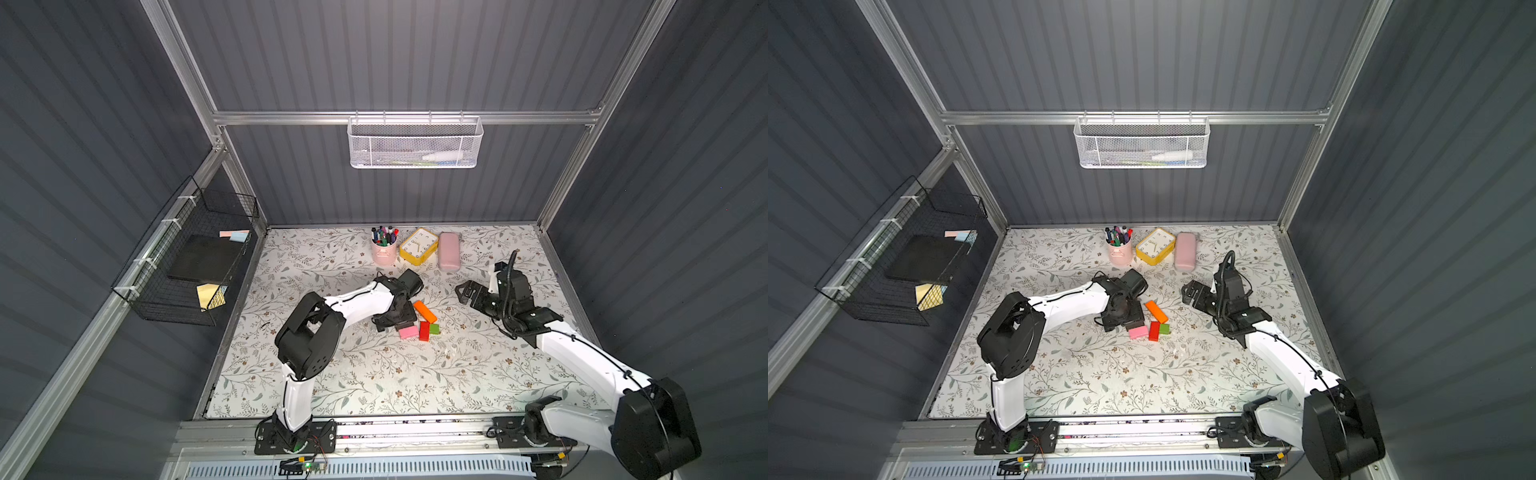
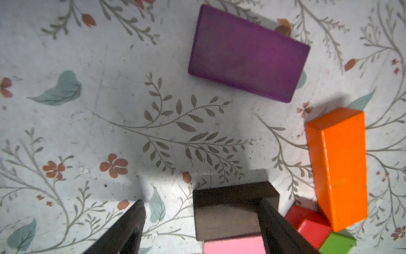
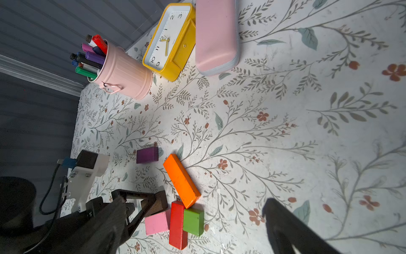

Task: Assemble the number 6 with building blocks
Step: Pick up the building block from the center of the board.

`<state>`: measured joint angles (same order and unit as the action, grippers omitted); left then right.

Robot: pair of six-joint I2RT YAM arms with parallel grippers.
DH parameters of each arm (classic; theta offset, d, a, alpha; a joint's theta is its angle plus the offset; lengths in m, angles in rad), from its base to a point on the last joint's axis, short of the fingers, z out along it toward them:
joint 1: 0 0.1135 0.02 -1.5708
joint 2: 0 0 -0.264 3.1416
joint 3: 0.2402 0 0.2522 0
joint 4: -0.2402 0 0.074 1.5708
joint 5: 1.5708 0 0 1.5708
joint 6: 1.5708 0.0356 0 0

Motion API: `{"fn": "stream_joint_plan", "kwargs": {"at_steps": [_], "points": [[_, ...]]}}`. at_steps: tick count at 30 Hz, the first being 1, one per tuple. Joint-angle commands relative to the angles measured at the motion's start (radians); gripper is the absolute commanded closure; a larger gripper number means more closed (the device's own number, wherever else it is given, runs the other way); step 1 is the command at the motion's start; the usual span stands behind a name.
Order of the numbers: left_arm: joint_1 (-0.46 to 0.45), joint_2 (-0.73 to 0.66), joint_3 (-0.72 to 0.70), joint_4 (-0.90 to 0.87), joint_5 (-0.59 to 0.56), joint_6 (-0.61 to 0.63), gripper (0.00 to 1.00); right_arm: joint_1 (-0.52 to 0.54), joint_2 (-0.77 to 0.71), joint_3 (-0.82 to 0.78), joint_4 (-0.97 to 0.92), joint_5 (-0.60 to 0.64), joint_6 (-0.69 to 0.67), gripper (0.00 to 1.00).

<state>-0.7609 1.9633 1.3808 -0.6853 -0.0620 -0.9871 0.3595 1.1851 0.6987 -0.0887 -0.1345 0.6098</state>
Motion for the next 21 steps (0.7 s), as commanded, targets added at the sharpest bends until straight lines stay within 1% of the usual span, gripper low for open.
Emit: {"fn": "stream_joint_plan", "kwargs": {"at_steps": [1,3,4,10,21], "points": [[-0.008,0.005,0.023,-0.001,-0.007,0.024,0.19,-0.005,0.005,-0.004,0.014,-0.004,0.007,0.01],[-0.011,0.009,0.022,0.0,-0.006,0.029,0.19,-0.005,0.007,-0.002,0.016,-0.009,0.007,0.01],[-0.012,0.012,0.06,0.003,-0.001,0.033,0.19,-0.006,0.008,-0.002,0.015,-0.008,0.005,0.01],[-0.024,0.034,0.088,0.007,0.011,0.038,0.19,-0.01,0.011,-0.004,0.018,-0.006,0.007,0.01],[-0.026,0.049,0.083,-0.009,0.011,0.034,0.19,-0.019,0.013,-0.01,0.017,-0.012,0.01,0.01]]}}
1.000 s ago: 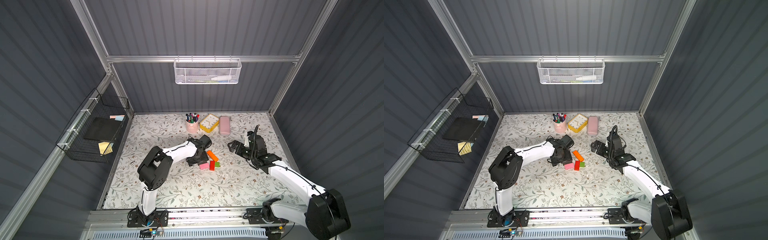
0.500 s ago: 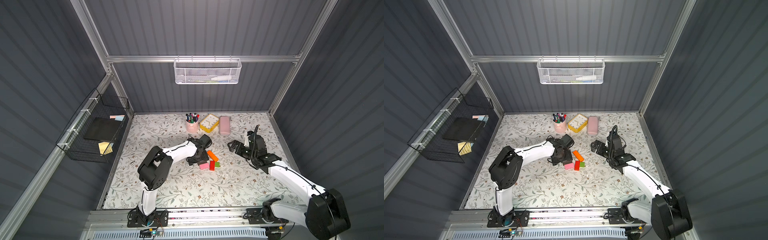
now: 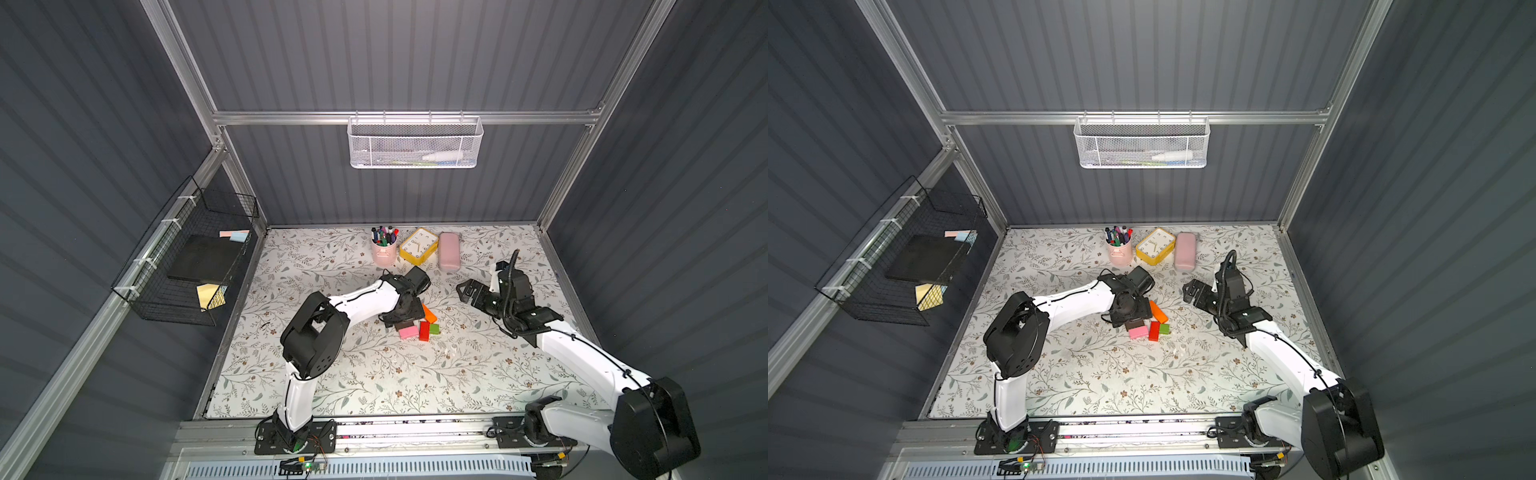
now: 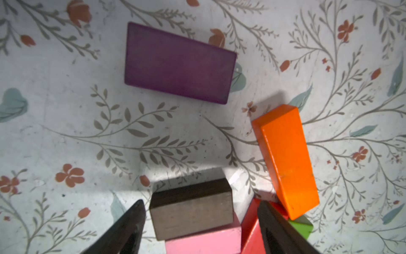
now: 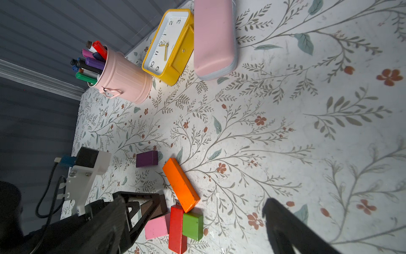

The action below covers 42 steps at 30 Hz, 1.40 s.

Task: Assemble the number 6 with building blocks
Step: Pick up the building block from the center of the board.

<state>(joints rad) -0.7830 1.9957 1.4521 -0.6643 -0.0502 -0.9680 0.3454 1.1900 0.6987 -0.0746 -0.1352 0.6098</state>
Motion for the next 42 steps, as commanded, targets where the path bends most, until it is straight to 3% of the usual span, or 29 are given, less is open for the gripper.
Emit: {"fn": "stream_joint_plan", "kwargs": {"at_steps": [1,28,42], "points": [[-0.004,0.018,0.014,-0.034,-0.002,0.015,0.19,-0.005,0.007,-0.01,0.001,-0.012,0.01,0.01],[-0.004,0.045,-0.016,-0.032,0.01,0.0,0.22,-0.023,-0.001,-0.02,-0.002,-0.021,0.019,0.02],[-0.004,0.052,-0.03,-0.014,0.012,-0.003,0.28,-0.037,-0.018,-0.03,-0.001,-0.024,0.021,0.02]]}}
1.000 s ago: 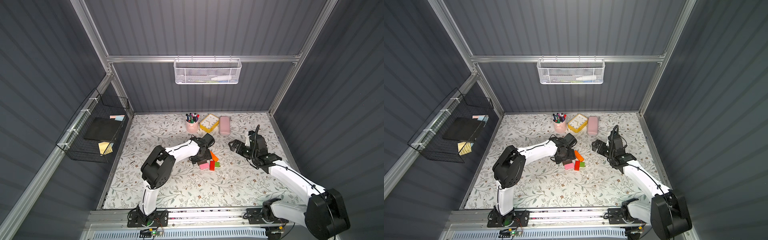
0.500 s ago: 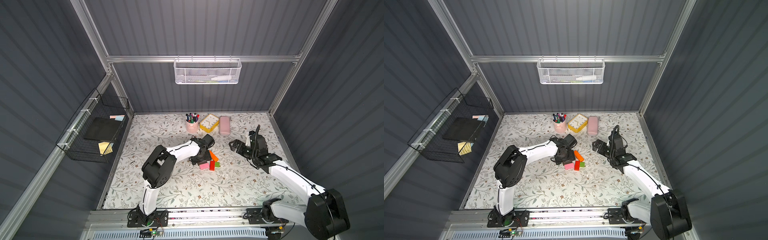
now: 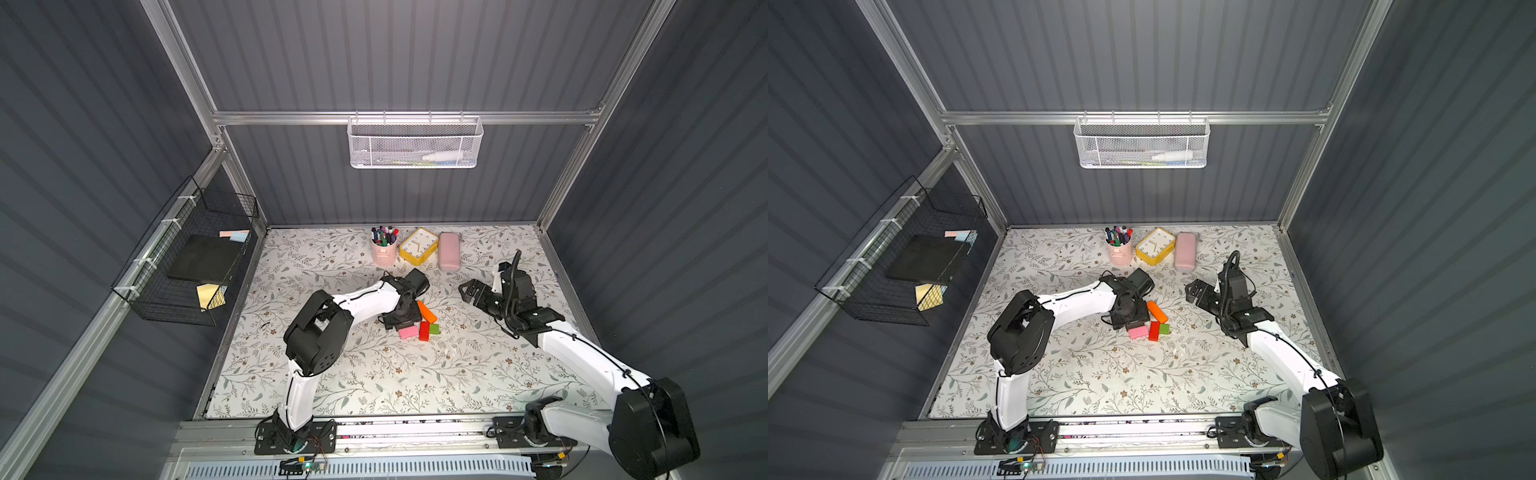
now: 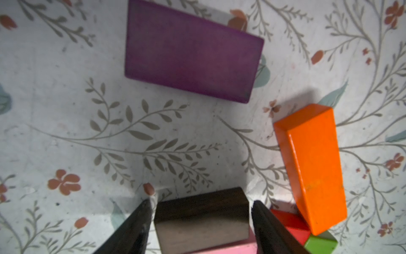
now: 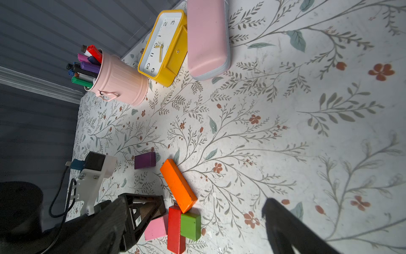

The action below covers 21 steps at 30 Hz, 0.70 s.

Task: Assemble the number 6 with building blocks
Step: Pick up the building block from the center of the board.

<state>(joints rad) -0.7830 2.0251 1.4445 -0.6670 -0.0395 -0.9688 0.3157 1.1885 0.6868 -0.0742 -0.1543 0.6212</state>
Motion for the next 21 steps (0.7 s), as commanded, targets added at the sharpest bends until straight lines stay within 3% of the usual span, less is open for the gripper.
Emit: {"fn": "stream_joint_plan", "kwargs": {"at_steps": [1,21], "points": [[-0.004,0.025,-0.022,-0.011,0.001,-0.002,0.29,-0.009,-0.017,-0.018,-0.001,-0.005,0.009,0.02],[-0.003,0.0,-0.047,-0.03,-0.009,0.016,0.38,-0.017,-0.003,-0.023,0.008,-0.017,0.015,0.02]]}}
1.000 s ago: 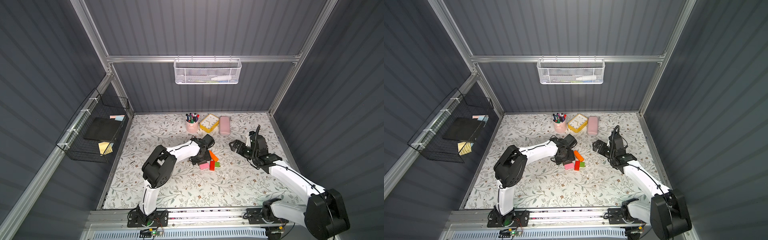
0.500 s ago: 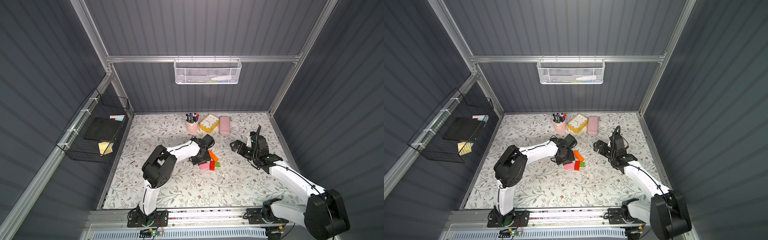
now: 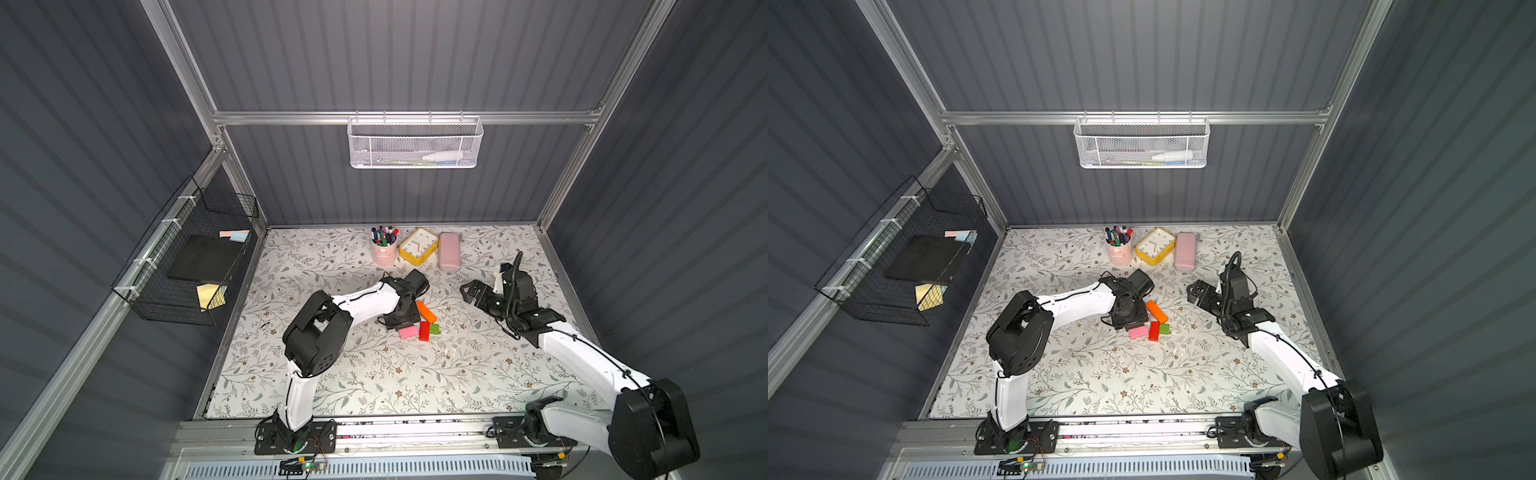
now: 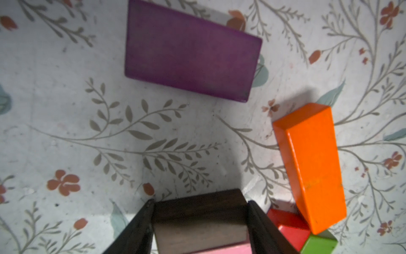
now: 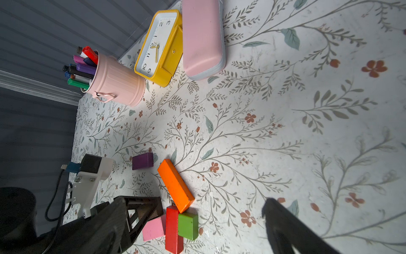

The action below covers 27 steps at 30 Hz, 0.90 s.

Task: Assemble the number 6 with building blocks
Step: Pick up the building block from the center of the board.

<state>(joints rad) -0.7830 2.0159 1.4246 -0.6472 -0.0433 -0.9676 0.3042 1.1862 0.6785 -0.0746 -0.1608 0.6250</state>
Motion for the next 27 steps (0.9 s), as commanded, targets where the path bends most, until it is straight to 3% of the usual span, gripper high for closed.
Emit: {"fn": "stream_joint_plan", "kwargs": {"at_steps": [1,10,19,22,25,27], "points": [[-0.004,0.0,-0.026,-0.057,-0.017,0.014,0.38,-0.005,0.001,-0.014,0.01,-0.011,0.013,0.02],[0.012,-0.122,0.013,-0.136,-0.063,-0.005,0.38,-0.005,0.021,-0.007,0.006,-0.033,0.023,0.02],[0.088,-0.237,-0.003,-0.199,-0.136,0.001,0.38,-0.005,0.02,-0.005,0.006,-0.037,0.019,0.02],[0.118,-0.28,-0.07,-0.16,-0.15,-0.052,0.39,-0.005,0.021,-0.002,0.006,-0.044,0.015,0.02],[0.125,-0.287,-0.062,-0.155,-0.199,-0.135,0.49,-0.005,0.019,-0.003,0.006,-0.048,0.016,0.02],[0.125,-0.276,-0.041,-0.161,-0.228,-0.189,0.49,-0.005,0.016,-0.003,0.002,-0.049,0.016,0.02]]}}
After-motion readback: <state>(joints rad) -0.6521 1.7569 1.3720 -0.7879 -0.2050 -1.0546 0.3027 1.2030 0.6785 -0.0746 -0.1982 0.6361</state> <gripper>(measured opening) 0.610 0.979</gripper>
